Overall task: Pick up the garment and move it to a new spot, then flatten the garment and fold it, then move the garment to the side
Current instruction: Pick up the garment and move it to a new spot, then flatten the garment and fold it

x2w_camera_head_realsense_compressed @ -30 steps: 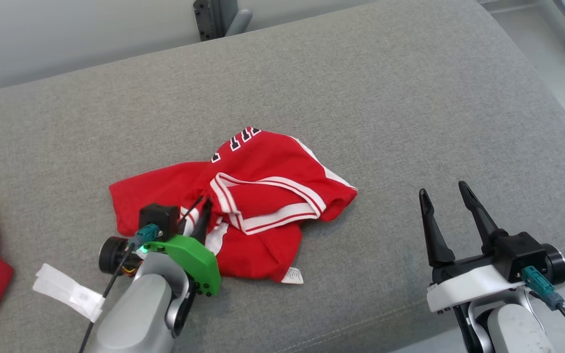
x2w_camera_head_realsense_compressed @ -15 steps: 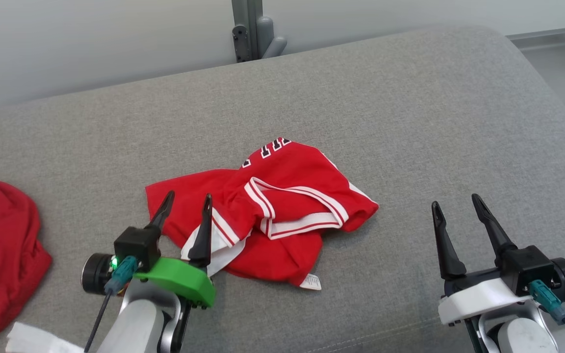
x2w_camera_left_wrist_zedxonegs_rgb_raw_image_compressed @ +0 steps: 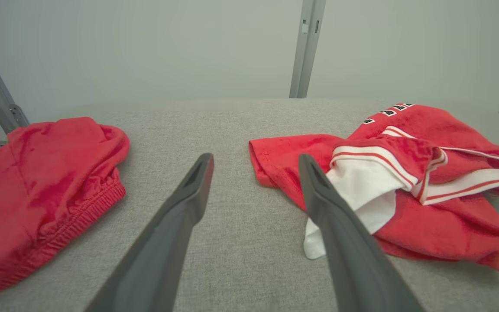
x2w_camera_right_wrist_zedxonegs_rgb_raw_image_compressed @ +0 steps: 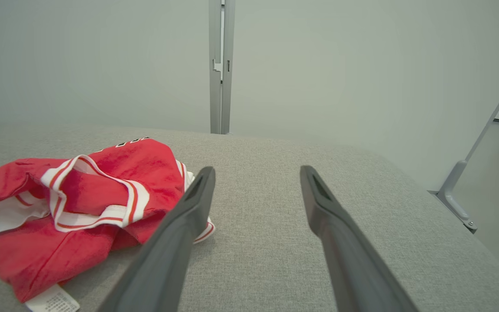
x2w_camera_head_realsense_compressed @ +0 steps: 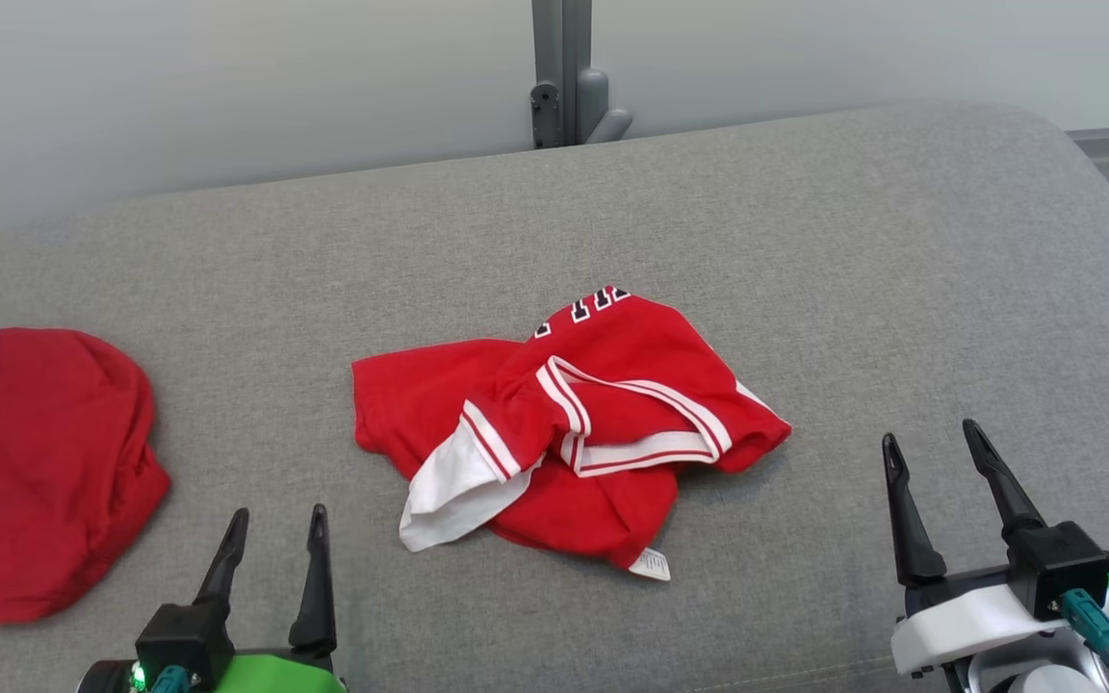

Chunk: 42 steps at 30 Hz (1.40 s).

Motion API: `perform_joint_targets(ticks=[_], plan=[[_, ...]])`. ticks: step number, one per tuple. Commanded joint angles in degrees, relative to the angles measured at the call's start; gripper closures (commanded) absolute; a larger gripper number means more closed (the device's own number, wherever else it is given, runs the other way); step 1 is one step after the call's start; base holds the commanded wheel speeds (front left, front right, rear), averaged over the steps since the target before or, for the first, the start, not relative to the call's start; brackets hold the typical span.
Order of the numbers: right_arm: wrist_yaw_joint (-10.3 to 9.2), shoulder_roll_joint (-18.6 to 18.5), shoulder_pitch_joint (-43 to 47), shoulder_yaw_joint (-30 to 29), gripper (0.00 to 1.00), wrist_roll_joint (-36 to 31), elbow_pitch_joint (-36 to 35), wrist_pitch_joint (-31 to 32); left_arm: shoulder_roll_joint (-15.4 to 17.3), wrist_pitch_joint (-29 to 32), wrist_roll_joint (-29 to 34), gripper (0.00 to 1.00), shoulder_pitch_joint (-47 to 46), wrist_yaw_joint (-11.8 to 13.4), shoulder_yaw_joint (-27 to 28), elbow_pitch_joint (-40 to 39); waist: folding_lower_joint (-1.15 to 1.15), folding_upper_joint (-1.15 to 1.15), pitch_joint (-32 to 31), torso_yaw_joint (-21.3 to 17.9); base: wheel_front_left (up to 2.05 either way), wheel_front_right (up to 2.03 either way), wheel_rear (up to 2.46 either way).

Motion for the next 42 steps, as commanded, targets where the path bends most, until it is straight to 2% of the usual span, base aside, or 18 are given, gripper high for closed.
perform_joint_targets(ticks=[1,6,18,24,36,39,42], plan=[[-0.02,-0.1,1.2,-0.3,0.00,-0.3,-0.3,-0.2,-0.4,0.0,0.1,0.00,1.6,-0.9,1.7,-0.3,0.00,0.62,-1.1,1.2,0.00,0.00,0.00],[-0.02,-0.1,2.1,-0.2,0.00,0.0,-0.1,-0.2,-0.6,0.0,2.3,0.00,2.8,-3.9,4.8,0.0,0.00,0.62,-2.0,2.3,0.00,0.00,0.00],[-0.02,-0.1,3.1,-0.1,0.00,0.1,1.1,-0.2,-0.9,0.0,4.6,0.00,3.6,-7.2,12.1,2.2,0.00,0.62,-2.8,2.4,0.00,0.00,0.00],[-0.02,-0.1,3.4,-0.3,0.00,0.4,1.7,-0.2,-1.3,0.0,5.3,0.00,3.5,-8.2,13.8,2.5,0.00,0.62,-2.5,2.7,0.00,0.00,0.00],[-0.02,-0.1,3.4,0.9,0.00,-0.4,2.3,-0.2,-1.1,0.0,5.4,0.00,2.8,-8.7,12.2,3.2,0.00,0.62,-2.4,2.1,0.00,0.00,0.00],[-0.02,-0.1,2.7,1.4,0.00,-0.6,2.4,-0.2,-0.4,0.0,4.8,0.00,2.2,-8.7,10.2,3.5,0.00,0.62,-2.0,1.5,0.00,0.00,0.00],[-0.02,-0.1,2.3,1.8,0.00,-0.5,2.2,-0.2,0.6,0.0,4.1,0.00,0.7,-8.7,5.5,4.5,0.00,0.62,-1.5,0.5,0.00,0.00,0.00]])
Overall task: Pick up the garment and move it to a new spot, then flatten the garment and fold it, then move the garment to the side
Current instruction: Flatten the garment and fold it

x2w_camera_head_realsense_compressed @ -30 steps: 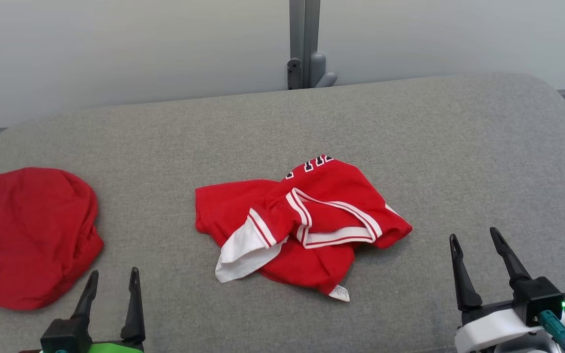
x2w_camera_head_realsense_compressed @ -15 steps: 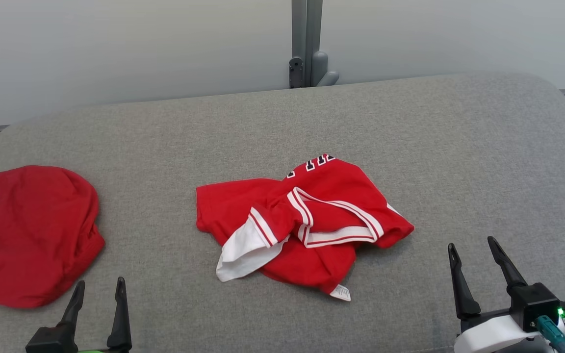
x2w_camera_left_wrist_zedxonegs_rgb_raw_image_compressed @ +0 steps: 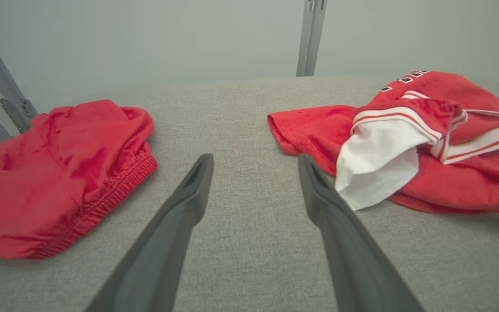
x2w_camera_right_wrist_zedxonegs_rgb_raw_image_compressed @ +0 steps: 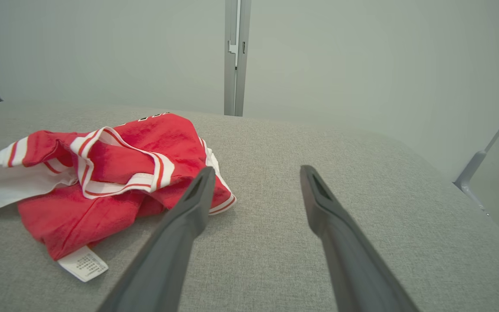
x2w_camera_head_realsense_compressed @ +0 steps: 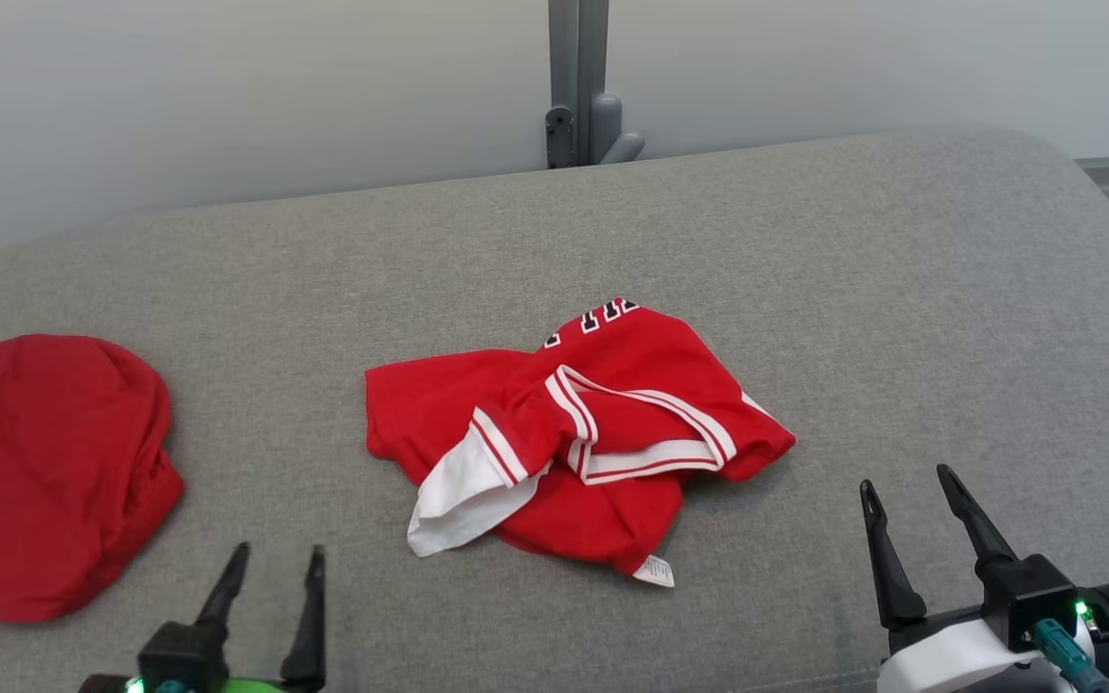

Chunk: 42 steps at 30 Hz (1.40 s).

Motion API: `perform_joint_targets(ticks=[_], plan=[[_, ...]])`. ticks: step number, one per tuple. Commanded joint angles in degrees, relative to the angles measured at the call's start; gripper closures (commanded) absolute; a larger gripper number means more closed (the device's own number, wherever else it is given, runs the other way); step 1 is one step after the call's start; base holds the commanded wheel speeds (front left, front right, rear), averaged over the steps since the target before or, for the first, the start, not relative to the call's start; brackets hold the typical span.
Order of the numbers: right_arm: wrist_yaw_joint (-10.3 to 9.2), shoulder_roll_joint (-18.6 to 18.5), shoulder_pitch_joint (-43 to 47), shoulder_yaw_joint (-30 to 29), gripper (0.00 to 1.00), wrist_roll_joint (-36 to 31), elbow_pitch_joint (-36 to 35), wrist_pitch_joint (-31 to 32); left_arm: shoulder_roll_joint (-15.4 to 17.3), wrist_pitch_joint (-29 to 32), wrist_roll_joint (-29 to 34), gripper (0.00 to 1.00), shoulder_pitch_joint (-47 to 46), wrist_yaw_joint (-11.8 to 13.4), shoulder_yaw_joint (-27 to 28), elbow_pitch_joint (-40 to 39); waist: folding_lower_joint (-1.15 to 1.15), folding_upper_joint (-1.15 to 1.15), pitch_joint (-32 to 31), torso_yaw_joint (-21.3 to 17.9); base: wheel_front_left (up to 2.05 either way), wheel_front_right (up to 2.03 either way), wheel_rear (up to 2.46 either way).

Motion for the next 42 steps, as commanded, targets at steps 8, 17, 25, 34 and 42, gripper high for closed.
perform_joint_targets(ticks=[8,17,25,34,42], plan=[[-0.02,-0.1,-2.0,0.4,0.00,0.4,-0.3,-0.2,4.1,0.0,-2.9,0.00,-10.0,0.0,-13.8,10.0,0.00,0.62,2.7,-4.4,0.00,0.00,0.00],[-0.02,-0.1,-2.5,0.4,0.00,1.4,-0.2,-0.2,5.6,0.0,-6.6,0.00,-16.1,0.0,-19.9,17.3,0.00,0.62,3.8,-8.8,0.00,0.00,0.00],[-0.02,-0.1,-3.0,-0.1,0.00,1.8,-0.2,-0.2,5.5,0.0,-9.1,0.31,-19.1,0.0,-20.4,20.7,0.00,0.62,4.0,-10.8,0.00,0.00,0.00],[-0.02,-0.1,-1.8,-1.0,0.00,2.1,-0.4,-0.2,6.6,0.0,-18.0,1.00,-21.4,0.0,-16.1,15.6,0.00,0.62,4.0,-9.0,0.00,0.00,0.00],[-0.02,-0.1,-2.5,0.1,0.00,2.4,0.3,-0.2,9.5,1.6,-19.8,1.00,-25.5,2.3,-11.5,7.4,0.00,0.62,3.2,-6.0,0.00,0.00,0.00]])
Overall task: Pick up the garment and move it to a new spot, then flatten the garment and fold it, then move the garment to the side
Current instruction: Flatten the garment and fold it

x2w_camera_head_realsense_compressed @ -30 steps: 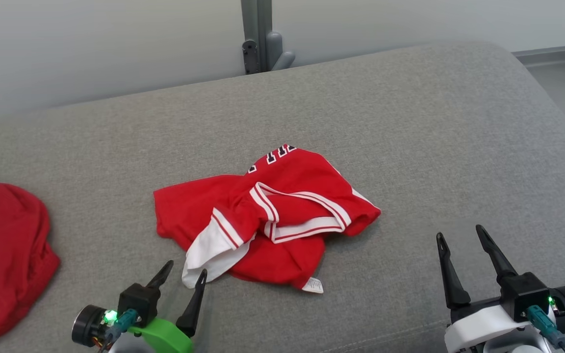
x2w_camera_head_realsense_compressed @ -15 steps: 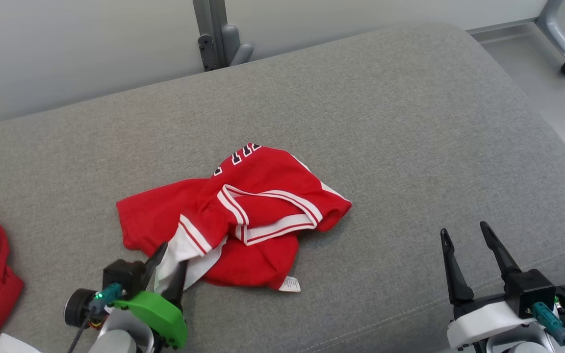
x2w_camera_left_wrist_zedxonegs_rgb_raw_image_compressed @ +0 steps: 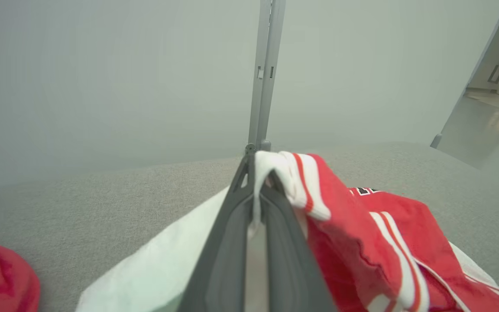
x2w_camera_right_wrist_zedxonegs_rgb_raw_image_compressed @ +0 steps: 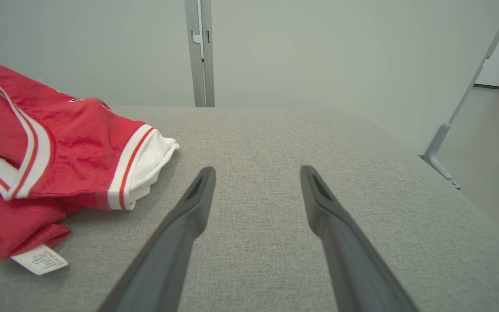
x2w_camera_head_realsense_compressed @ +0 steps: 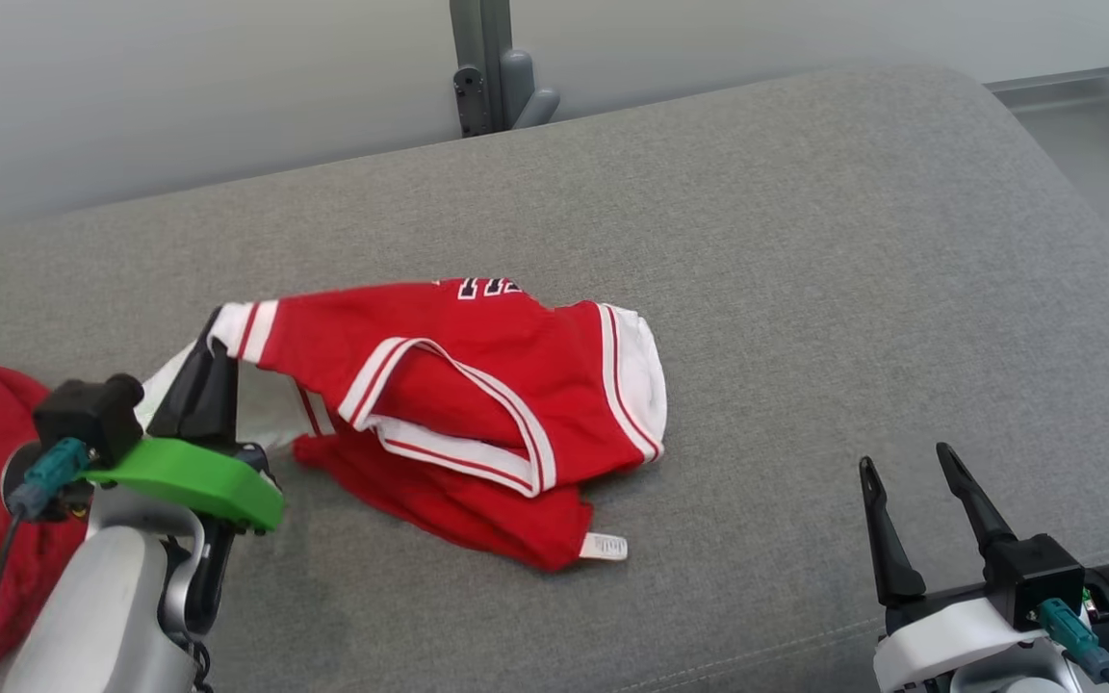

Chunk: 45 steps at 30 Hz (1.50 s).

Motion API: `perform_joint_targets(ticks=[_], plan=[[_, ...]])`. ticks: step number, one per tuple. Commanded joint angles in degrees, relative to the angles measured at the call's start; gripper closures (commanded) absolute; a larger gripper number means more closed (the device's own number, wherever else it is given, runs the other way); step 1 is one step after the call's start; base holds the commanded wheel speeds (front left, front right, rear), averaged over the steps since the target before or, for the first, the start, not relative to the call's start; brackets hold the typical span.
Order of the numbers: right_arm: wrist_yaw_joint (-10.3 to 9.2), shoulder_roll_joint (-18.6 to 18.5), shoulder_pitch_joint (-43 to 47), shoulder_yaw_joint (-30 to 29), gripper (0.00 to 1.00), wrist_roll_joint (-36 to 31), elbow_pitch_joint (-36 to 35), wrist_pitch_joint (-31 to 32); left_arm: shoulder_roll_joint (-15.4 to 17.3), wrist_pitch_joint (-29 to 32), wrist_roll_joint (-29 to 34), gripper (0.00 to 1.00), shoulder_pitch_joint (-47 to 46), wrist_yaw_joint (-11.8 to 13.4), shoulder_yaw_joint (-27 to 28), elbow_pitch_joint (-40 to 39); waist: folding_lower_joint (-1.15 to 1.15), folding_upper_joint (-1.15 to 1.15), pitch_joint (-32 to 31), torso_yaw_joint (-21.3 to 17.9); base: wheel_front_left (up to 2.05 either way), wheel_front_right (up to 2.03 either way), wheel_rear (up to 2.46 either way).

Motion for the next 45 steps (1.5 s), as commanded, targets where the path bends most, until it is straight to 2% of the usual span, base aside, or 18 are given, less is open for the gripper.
perform_joint_targets(ticks=[1,6,7,12,17,23,28,31,37,43,44,45], plan=[[-0.02,-0.1,-0.6,0.1,0.00,0.3,0.2,-0.2,0.7,1.2,-0.6,1.00,-1.6,0.9,0.5,-2.0,0.00,0.62,-0.5,1.0,0.00,0.00,0.00],[-0.02,-0.1,-0.5,0.6,0.00,0.1,0.6,-0.2,2.1,4.8,0.9,1.00,-5.0,4.1,1.2,-7.0,0.00,0.62,-1.0,1.8,0.00,0.00,0.00],[-0.02,-0.1,-0.4,0.5,0.00,0.0,0.8,-0.2,2.6,5.9,1.8,1.00,-6.7,5.8,1.4,-8.8,0.00,0.62,-1.2,2.1,0.00,0.00,0.00],[-0.02,-0.1,-0.2,0.7,0.00,-0.1,1.0,-0.2,3.1,8.1,4.1,1.00,-10.9,8.1,0.9,-12.1,0.00,0.62,-1.4,2.3,0.00,0.00,0.00],[-0.02,-0.1,-0.6,0.9,0.00,-0.2,1.2,-0.2,1.7,10.7,6.1,1.00,-16.0,10.4,-0.5,-15.4,0.00,0.62,-1.6,2.1,0.00,0.00,0.00],[-0.02,-0.1,-1.5,1.5,0.00,0.1,1.5,-0.2,-3.3,12.3,7.4,1.00,-18.4,9.6,-6.2,-14.0,0.00,0.62,-1.1,0.9,0.00,0.00,0.00],[-0.02,-0.1,-2.4,2.2,0.00,0.7,1.9,-0.2,-9.4,11.7,6.3,1.00,-17.3,8.1,-11.5,-7.7,0.00,0.62,0.0,-1.3,0.00,0.00,0.00],[-0.02,-0.1,-2.9,2.3,0.00,1.2,2.1,-0.2,-11.9,10.7,5.8,1.00,-16.2,7.3,-14.2,-3.2,0.00,0.62,0.9,-3.0,0.00,0.00,0.00],[-0.02,-0.1,-3.7,2.7,0.00,2.2,2.3,-0.2,-13.9,8.0,1.3,1.00,-14.7,7.7,-19.8,4.4,0.00,0.62,2.9,-6.4,0.00,0.00,0.00],[-0.02,-0.1,-4.6,2.9,0.00,3.1,2.4,-0.2,-13.9,5.9,-7.6,1.00,-14.1,11.1,-28.9,6.0,0.00,0.62,4.5,-9.1,0.00,0.00,0.00],[-0.02,-0.1,-4.8,2.9,0.00,3.3,2.4,-0.2,-13.9,5.6,-9.3,0.84,-14.1,11.9,-30.1,6.0,0.00,0.62,4.8,-9.5,0.00,0.00,0.00],[-0.02,-0.1,-4.8,2.9,0.00,3.3,2.5,-0.2,-13.9,5.2,-10.7,0.62,-14.4,12.5,-31.4,6.1,0.00,0.62,4.9,-9.7,0.00,0.00,0.00]])
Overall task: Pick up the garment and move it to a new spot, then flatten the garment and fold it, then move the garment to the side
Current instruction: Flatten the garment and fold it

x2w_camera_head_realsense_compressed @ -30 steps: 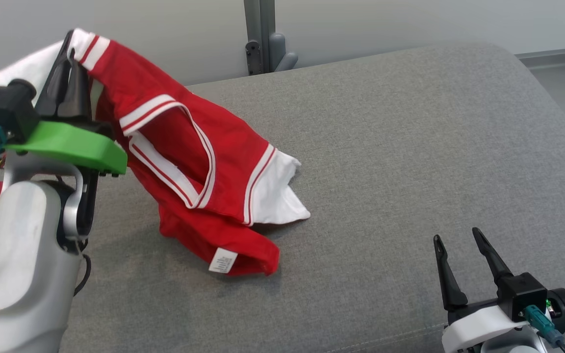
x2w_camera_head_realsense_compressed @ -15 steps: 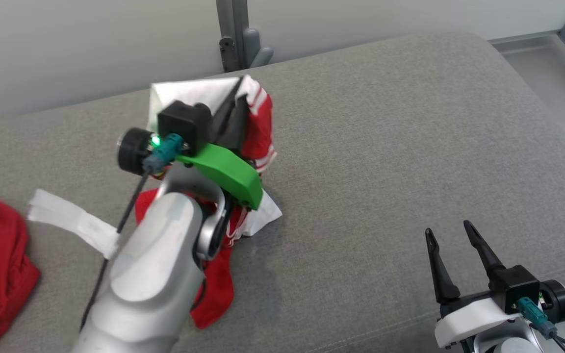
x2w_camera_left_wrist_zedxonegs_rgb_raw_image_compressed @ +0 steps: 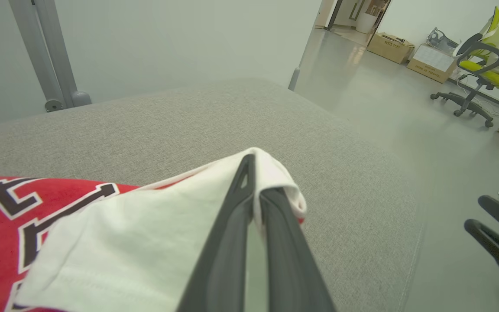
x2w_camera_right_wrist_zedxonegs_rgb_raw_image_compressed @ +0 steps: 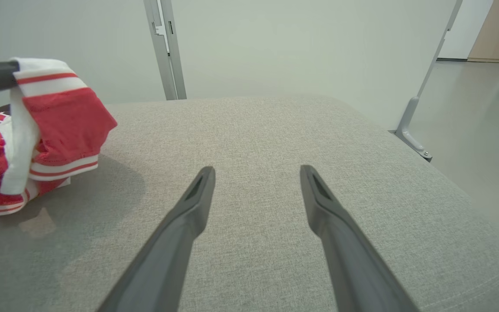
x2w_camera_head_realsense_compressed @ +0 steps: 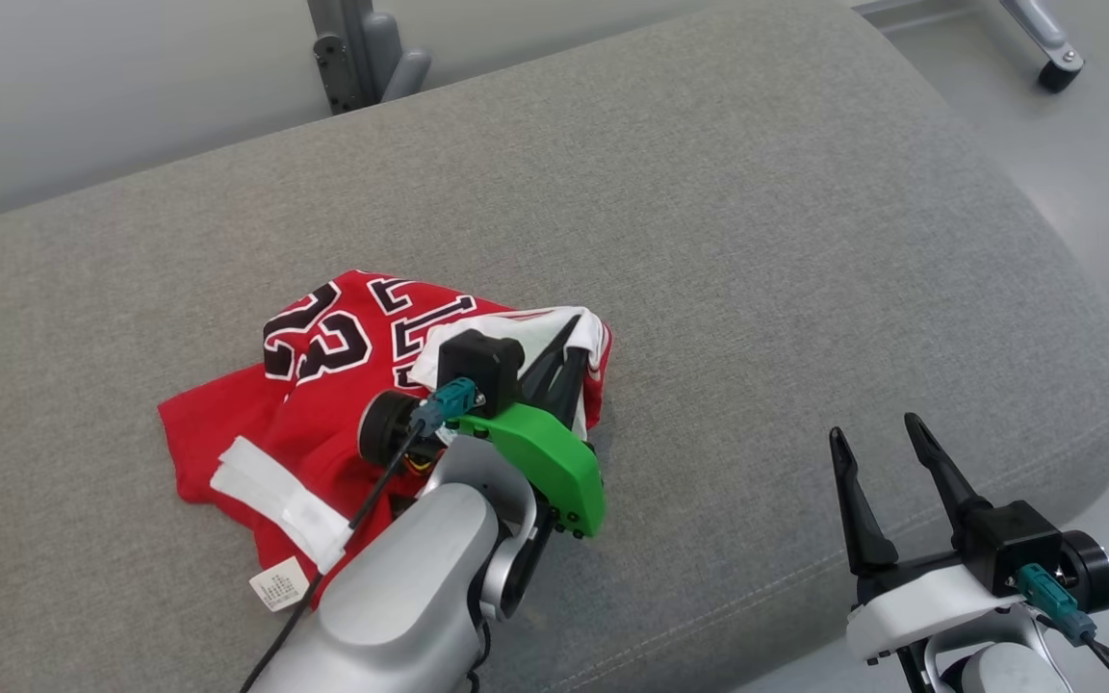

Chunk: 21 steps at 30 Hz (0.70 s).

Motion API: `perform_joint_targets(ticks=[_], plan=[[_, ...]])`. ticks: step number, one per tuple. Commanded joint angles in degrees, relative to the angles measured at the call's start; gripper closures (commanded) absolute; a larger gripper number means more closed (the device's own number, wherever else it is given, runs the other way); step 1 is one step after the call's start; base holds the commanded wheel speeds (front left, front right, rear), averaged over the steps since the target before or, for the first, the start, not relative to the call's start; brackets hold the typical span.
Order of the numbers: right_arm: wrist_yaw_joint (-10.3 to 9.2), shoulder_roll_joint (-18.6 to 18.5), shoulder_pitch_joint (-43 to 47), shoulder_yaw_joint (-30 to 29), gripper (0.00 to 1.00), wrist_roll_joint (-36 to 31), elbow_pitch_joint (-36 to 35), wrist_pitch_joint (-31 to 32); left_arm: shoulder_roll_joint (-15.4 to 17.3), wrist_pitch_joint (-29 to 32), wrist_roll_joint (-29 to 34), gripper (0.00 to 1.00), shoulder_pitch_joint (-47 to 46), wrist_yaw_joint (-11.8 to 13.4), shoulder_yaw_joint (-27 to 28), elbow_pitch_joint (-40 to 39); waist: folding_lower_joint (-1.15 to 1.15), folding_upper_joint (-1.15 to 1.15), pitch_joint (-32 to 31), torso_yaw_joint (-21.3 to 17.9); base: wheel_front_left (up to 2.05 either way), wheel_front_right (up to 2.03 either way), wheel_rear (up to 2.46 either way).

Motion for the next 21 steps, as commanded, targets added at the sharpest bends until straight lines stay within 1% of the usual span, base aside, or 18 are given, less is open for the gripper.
perform_joint_targets(ticks=[1,2,3,4,6,9,10,14,17,19,21], plan=[[-0.02,0.0,-0.7,0.1,0.00,0.2,0.1,-0.2,0.3,-0.6,-2.3,0.55,0.1,0.8,-1.2,0.1,0.00,0.62,1.3,-1.6,0.00,0.00,0.00],[-0.02,0.0,-0.7,-0.1,0.00,0.4,0.1,-0.2,0.3,-0.7,-4.0,0.53,0.0,1.4,-2.2,0.1,0.00,0.62,1.4,-1.7,0.00,0.00,0.00],[-0.02,0.0,-0.8,-0.1,0.00,0.5,0.1,-0.2,0.3,-1.3,-5.3,0.40,-0.4,2.0,-3.3,0.2,0.00,0.62,1.4,-1.8,0.00,0.00,0.00],[-0.02,0.0,-0.9,0.0,0.00,0.6,0.1,-0.2,0.3,-1.9,-6.4,0.00,-1.1,2.6,-4.3,0.2,0.00,0.62,1.5,-2.0,0.00,0.00,0.00],[-0.02,0.0,-0.9,0.0,0.00,0.6,0.2,-0.2,0.3,-3.0,-9.7,0.00,-1.3,3.3,-5.7,0.2,0.00,0.62,1.6,-2.1,0.00,0.00,0.00],[-0.02,-0.1,-0.8,-0.3,0.00,0.8,0.3,-0.2,0.3,-4.1,-13.2,0.00,-2.2,4.3,-7.7,0.6,0.00,0.62,1.6,-1.9,0.00,0.00,0.00],[-0.02,-0.1,-0.8,-0.3,0.00,0.8,0.3,-0.2,0.3,-4.1,-13.2,0.00,-2.2,4.3,-7.7,0.6,0.00,0.62,1.6,-1.9,0.00,0.00,0.00],[-0.02,-0.1,-0.8,-0.8,0.00,1.0,0.2,-0.2,0.3,-5.2,-16.5,0.00,-3.2,5.1,-9.5,0.7,0.00,0.62,1.6,-1.0,0.00,0.00,0.00],[-0.02,0.0,-1.0,-1.0,0.00,1.0,0.1,-0.2,0.3,-6.1,-17.3,0.00,-3.7,5.0,-9.7,0.8,0.00,0.62,1.4,-0.3,0.00,0.00,0.00],[-0.02,-0.1,-1.1,-1.3,0.00,0.9,-0.1,-0.2,0.3,-6.5,-16.0,0.00,-3.4,5.0,-8.8,0.9,0.00,0.62,1.3,0.3,0.00,0.00,0.00],[-0.02,0.0,-0.9,-1.5,0.00,0.7,-0.4,-0.2,1.2,-6.8,-14.0,0.00,-2.2,5.2,-7.0,-0.1,0.00,0.62,1.1,0.8,0.00,0.00,0.00]])
